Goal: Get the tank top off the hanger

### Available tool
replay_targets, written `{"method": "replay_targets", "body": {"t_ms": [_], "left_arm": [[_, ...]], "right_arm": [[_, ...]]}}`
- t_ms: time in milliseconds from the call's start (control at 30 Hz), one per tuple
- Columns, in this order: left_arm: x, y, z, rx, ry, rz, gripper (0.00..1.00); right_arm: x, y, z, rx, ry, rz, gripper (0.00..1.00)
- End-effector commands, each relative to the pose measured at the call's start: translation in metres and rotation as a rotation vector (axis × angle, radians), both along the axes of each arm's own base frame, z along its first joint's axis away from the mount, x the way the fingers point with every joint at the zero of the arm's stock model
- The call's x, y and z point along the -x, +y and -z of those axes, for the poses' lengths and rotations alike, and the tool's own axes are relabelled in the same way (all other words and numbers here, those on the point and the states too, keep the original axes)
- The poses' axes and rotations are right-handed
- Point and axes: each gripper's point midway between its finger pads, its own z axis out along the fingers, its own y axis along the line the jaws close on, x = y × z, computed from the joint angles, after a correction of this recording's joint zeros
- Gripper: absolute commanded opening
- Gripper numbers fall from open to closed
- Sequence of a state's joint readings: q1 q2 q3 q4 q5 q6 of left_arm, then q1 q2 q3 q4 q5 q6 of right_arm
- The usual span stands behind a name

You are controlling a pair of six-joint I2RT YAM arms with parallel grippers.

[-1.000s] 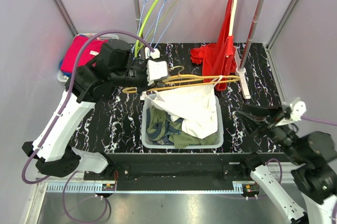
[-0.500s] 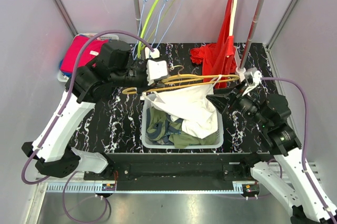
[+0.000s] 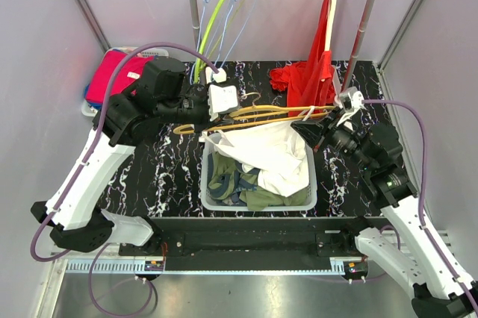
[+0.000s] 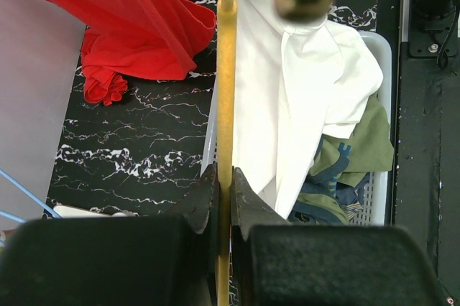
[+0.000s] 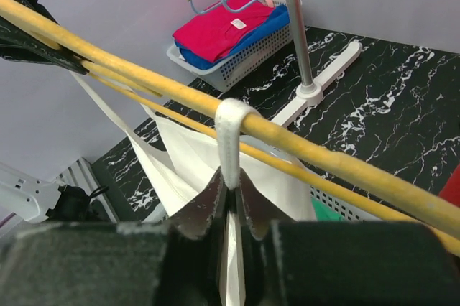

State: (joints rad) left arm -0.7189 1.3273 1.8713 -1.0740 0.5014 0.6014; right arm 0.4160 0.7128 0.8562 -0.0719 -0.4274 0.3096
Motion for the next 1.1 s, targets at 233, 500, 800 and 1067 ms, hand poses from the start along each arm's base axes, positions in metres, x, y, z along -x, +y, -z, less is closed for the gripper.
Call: {"method": "replay_targets", "body": {"t_ms": [233,500,800,1067], "left_arm": [[0.001,0.001,-0.024,0.068,-0.081,0.002,0.0],[0.013,0.01,-0.02,0.047,-0.091,0.03,0.0],[0.036,0.02,-0.021,0.03,-0.093,0.103,0.0],[0.047,0.027,-0.035,0.049,-0.112,0.121,0.0]], "right_arm": [[0.023,-0.05,-0.044,0.016,-0.124,0.212,0.0],[0.013,-0.118,-0.058,0.049,-0.133,0.58,0.0],[-0.007,-0.138,-0.043,0.137,-0.038,0.723,0.0],[-0.011,-0.123,-0.015,0.207,0.036,0.646,0.0]]}}
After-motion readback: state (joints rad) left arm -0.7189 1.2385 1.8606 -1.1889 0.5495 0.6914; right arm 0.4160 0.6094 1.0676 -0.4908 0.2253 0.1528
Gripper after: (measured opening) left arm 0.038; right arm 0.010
